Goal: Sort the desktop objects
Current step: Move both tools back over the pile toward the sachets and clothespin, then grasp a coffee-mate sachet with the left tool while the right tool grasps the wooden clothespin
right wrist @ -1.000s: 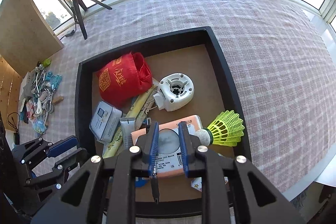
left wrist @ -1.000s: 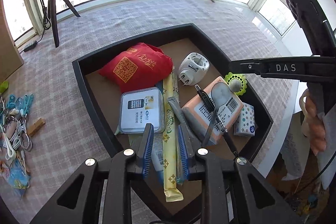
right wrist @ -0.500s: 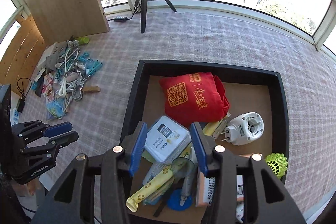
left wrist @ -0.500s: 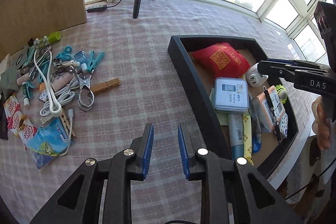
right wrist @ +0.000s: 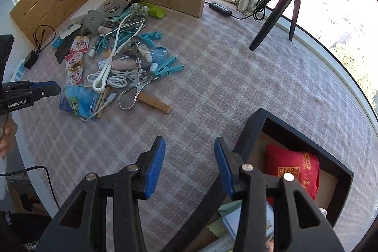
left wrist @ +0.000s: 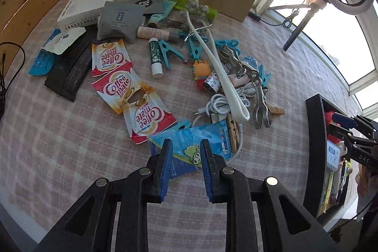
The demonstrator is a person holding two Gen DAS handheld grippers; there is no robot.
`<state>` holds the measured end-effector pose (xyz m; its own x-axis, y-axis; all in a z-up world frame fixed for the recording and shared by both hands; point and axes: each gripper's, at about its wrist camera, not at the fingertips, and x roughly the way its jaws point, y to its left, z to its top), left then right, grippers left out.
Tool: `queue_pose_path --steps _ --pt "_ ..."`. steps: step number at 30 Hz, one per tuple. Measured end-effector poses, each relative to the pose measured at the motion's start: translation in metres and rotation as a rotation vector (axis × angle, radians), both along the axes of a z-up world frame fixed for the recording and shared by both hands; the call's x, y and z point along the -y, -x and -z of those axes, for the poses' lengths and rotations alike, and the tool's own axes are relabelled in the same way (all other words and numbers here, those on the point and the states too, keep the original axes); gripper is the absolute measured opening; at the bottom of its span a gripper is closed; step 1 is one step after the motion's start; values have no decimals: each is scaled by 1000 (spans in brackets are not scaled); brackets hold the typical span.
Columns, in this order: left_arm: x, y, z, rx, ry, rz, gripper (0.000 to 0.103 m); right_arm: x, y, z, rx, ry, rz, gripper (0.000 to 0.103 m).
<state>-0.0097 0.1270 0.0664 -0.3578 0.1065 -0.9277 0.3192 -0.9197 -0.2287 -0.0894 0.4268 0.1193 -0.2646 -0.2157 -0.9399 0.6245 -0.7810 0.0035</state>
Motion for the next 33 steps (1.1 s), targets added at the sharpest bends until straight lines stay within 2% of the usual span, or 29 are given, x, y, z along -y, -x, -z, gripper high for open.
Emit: queue_pose_path --steps 3,8,12,21,28,31,33 --pt "24 1 13 22 -26 -55 23 24 6 11 11 -21 -73 43" --pt "41 8 34 50 -88 -111 29 55 13 33 13 -89 -196 43" --pt "45 15 44 63 -92 -135 36 70 20 46 2 -123 -271 43" --pt "36 30 53 78 -69 -129 36 88 35 65 38 -122 -349 43" --pt "24 31 53 80 -30 -109 33 94 44 71 91 -95 -356 43" --pt "20 31 54 87 -14 -93 18 93 42 73 120 -97 -374 43" --pt "18 32 55 84 -11 -89 18 91 40 77 137 -115 -377 43"
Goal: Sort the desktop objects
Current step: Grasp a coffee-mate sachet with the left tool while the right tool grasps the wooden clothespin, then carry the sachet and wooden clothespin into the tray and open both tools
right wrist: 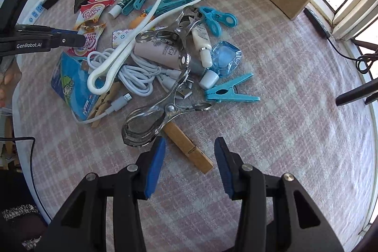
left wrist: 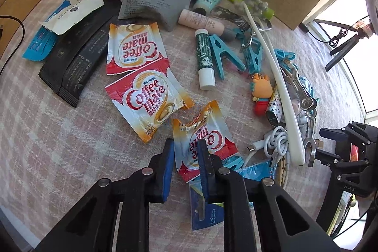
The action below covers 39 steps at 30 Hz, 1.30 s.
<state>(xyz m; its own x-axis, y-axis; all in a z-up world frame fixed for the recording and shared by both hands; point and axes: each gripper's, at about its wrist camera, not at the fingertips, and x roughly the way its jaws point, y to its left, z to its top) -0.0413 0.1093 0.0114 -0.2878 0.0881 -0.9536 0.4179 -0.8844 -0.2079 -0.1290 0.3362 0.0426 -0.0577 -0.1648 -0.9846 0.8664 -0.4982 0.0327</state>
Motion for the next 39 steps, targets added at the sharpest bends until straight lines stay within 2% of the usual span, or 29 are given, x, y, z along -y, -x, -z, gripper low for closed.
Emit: queue_pose_path --steps 4,9,11,18,26,30,31,35,36,39 --pt "-4 2 1 -5 4 6 16 -4 -5 5 12 -21 0 39" --pt "-9 2 2 -17 -19 4 13 -19 2 -1 9 -13 52 23" --pt "-12 2 2 -23 -16 11 10 -22 15 -4 8 -7 80 13" --pt "-9 0 -8 -47 2 21 6 -42 30 -12 22 28 192 12" --pt "-15 -10 -43 -109 9 53 6 -86 40 -49 55 116 345 12" --pt "-31 -2 -67 -154 13 115 6 -113 35 -70 36 130 403 12" --pt "-40 14 -71 -161 14 138 6 -121 25 -73 31 133 422 12" --pt "-85 29 -88 -187 19 244 6 -163 6 -90 19 164 500 12" --pt "-88 11 -102 -192 16 278 6 -173 2 -94 12 169 521 12" --pt "-136 12 -109 -202 -2 381 6 -200 -11 -97 -3 181 592 12"
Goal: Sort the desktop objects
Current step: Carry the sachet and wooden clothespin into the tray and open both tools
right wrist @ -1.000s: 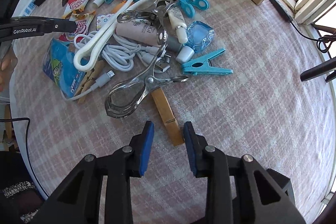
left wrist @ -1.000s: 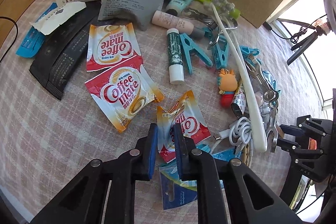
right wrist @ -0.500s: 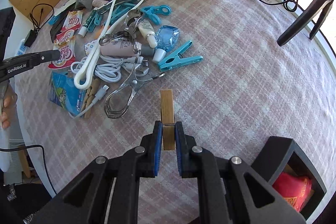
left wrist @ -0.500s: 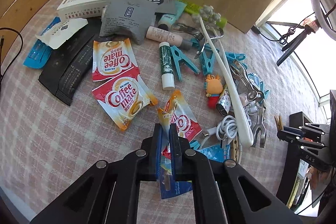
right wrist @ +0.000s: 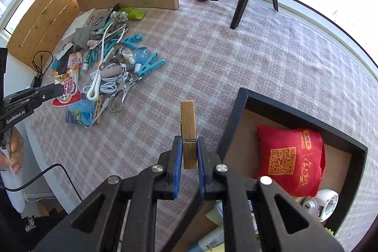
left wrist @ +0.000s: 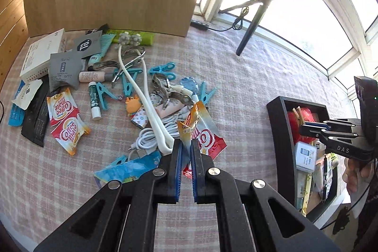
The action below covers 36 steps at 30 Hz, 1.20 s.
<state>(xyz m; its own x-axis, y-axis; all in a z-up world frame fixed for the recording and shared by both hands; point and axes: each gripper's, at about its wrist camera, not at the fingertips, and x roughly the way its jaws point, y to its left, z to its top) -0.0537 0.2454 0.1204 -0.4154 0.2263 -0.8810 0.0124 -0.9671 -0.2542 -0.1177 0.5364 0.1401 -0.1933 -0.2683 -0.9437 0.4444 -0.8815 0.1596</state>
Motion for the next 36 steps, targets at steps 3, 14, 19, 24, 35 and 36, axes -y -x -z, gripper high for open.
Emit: queue_pose_path --steps 3,14,19,24,35,36 --pt "-52 3 1 3 -16 112 6 -28 -23 -2 -14 -8 88 12" --pt "-219 -5 8 45 -70 459 6 -157 -65 12 1 -69 369 12" --pt "-261 -13 11 56 -40 554 6 -191 -76 17 14 -85 433 12" --pt "-282 -17 10 53 -27 597 8 -203 -79 19 17 -74 459 13" --pt "-270 -17 8 35 -6 563 47 -197 -73 13 -3 -82 465 26" --pt "-266 -16 7 32 -6 553 47 -194 -72 12 -6 -79 459 26"
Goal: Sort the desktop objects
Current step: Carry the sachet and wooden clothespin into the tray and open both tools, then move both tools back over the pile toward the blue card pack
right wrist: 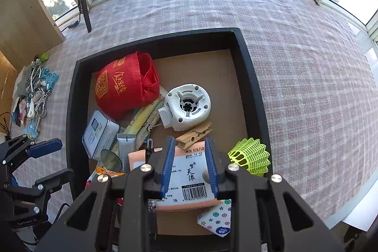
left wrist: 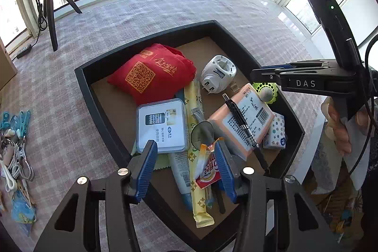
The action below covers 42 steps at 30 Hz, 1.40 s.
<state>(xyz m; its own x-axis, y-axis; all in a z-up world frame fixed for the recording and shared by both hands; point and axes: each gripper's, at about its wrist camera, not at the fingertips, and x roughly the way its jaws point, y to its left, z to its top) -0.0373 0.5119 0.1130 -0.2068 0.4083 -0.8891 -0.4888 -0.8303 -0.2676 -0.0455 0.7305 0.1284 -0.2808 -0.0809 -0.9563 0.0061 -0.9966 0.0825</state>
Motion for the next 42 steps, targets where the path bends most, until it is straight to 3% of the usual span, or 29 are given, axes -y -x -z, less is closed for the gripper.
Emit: queue_pose_path --steps 11,21,27,33,37,42 --pt "80 15 1 -18 15 -176 47 61 16 -10 -19 19 -121 26" --pt "223 19 25 12 59 -452 47 152 38 -10 -13 73 -274 26" --pt "311 2 46 52 68 -627 47 220 49 3 18 128 -371 26" --pt "368 -20 60 74 63 -740 47 284 58 26 82 172 -451 26" --pt "389 -24 66 95 34 -761 47 314 65 42 120 185 -469 26" --pt "372 -19 59 28 82 -592 49 337 71 56 161 185 -481 26"
